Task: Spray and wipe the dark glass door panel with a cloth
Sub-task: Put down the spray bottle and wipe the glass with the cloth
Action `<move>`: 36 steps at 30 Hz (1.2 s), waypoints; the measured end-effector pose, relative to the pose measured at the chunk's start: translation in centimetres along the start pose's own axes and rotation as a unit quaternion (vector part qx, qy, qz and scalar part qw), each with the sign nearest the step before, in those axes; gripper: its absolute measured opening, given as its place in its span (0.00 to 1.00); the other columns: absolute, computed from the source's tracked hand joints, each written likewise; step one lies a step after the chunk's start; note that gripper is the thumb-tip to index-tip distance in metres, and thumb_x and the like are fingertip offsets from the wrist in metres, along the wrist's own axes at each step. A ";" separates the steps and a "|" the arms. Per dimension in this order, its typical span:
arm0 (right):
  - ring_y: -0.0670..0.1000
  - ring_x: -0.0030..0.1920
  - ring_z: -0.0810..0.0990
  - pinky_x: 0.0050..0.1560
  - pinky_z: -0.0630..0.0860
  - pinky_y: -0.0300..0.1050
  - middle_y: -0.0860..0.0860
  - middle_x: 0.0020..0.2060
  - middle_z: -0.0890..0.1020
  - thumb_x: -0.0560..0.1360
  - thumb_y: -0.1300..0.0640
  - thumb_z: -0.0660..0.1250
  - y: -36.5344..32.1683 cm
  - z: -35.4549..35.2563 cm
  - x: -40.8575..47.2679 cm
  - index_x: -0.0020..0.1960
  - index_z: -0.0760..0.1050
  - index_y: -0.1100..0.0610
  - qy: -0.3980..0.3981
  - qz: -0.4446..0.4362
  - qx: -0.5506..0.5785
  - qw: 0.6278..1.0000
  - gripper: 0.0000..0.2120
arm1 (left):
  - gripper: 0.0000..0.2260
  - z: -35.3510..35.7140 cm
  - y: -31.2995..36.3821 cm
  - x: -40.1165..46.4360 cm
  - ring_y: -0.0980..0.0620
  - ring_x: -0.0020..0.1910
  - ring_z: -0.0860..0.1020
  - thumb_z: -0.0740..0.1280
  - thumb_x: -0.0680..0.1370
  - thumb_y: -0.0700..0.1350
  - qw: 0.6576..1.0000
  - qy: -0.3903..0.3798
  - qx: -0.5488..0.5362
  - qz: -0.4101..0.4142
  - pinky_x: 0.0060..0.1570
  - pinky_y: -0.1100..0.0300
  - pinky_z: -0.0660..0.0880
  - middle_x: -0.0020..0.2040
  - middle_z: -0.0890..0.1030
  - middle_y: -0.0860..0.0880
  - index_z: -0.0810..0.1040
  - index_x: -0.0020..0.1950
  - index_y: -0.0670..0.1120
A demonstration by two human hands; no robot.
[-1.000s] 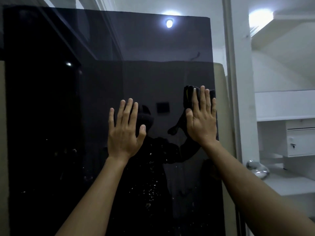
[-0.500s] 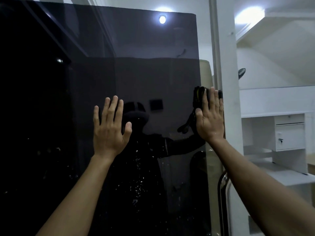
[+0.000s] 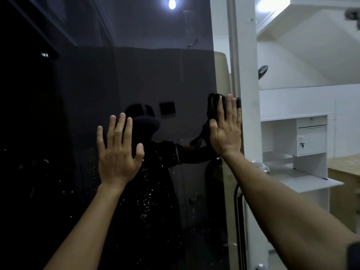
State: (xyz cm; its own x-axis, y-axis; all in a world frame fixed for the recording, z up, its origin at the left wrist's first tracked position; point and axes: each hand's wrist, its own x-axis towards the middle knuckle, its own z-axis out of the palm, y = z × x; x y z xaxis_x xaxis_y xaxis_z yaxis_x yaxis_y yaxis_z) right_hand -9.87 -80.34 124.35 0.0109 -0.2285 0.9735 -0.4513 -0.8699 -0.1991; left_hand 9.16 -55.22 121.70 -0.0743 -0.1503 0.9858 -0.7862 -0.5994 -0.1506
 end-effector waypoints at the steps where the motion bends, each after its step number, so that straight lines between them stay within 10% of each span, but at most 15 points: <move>1: 0.55 0.83 0.43 0.82 0.40 0.54 0.56 0.83 0.47 0.80 0.49 0.50 -0.3 0.1 -0.4 0.84 0.47 0.54 0.001 0.015 0.001 1.000 0.34 | 0.30 0.0 0.0 0.1 0.43 0.82 0.52 0.53 0.82 0.54 1.000 0.001 -0.003 0.000 0.80 0.38 0.48 0.82 0.57 0.43 0.59 0.81 0.41; 36: 0.56 0.83 0.46 0.82 0.44 0.59 0.58 0.83 0.49 0.79 0.49 0.51 -2.3 2.0 -9.5 0.84 0.49 0.57 0.040 0.149 -0.006 0.988 0.34 | 0.31 -1.4 -4.2 -4.5 0.43 0.82 0.52 0.51 0.82 0.55 0.999 -0.025 0.029 -0.011 0.80 0.39 0.48 0.83 0.56 0.42 0.57 0.82 0.41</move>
State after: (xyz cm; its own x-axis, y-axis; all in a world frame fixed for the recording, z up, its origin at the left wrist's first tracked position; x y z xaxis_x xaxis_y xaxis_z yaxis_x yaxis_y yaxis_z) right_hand -7.11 -77.07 115.34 -0.1954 -0.4384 0.8773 -0.4343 -0.7634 -0.4781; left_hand 11.94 -50.92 118.01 -0.0263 -0.1746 0.9843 -0.7499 -0.6477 -0.1350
